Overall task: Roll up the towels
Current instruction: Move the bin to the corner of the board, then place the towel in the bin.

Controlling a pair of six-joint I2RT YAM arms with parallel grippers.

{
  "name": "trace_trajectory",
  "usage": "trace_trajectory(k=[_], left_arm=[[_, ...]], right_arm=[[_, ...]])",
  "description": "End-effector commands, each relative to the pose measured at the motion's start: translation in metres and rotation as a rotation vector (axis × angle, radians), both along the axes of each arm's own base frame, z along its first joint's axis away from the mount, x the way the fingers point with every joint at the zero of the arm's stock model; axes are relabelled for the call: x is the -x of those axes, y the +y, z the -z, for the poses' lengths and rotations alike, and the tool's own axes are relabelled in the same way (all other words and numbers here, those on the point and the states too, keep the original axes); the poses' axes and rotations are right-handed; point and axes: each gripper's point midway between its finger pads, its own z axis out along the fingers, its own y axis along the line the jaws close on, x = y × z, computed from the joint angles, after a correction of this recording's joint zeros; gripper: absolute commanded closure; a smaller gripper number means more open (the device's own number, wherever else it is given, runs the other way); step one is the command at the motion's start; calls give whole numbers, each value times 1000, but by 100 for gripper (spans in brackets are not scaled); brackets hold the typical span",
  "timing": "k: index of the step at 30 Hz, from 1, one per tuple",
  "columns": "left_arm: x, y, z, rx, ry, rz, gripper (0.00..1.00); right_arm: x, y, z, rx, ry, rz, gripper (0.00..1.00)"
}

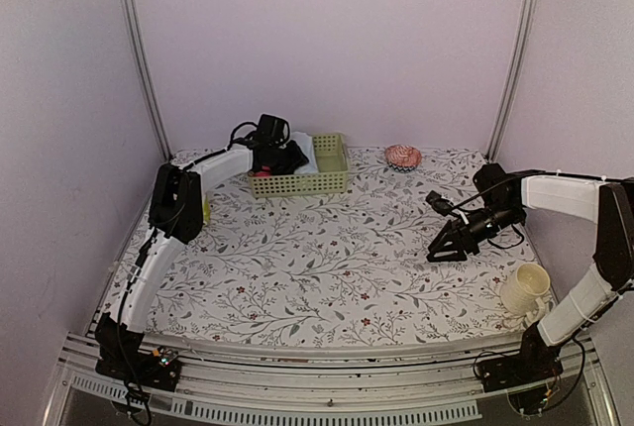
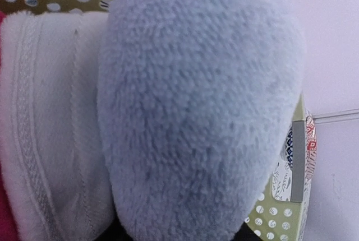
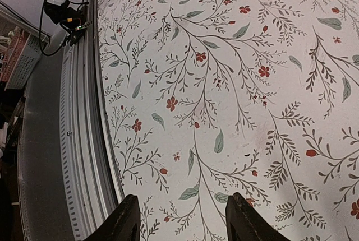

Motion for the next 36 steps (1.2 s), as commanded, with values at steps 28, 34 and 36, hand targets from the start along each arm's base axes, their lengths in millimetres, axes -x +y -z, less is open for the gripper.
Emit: trace_trajectory(k=[28, 34, 36], left_arm=[[3, -5, -55, 72, -109, 45, 35], [13, 2, -89, 59, -150, 40, 33], [19, 2, -94, 60, -139, 48, 33]], right_arm=[[5, 0, -5, -21, -16, -13, 45], [5, 0, -6, -24, -17, -15, 45], [5, 0, -7, -25, -20, -15, 45]])
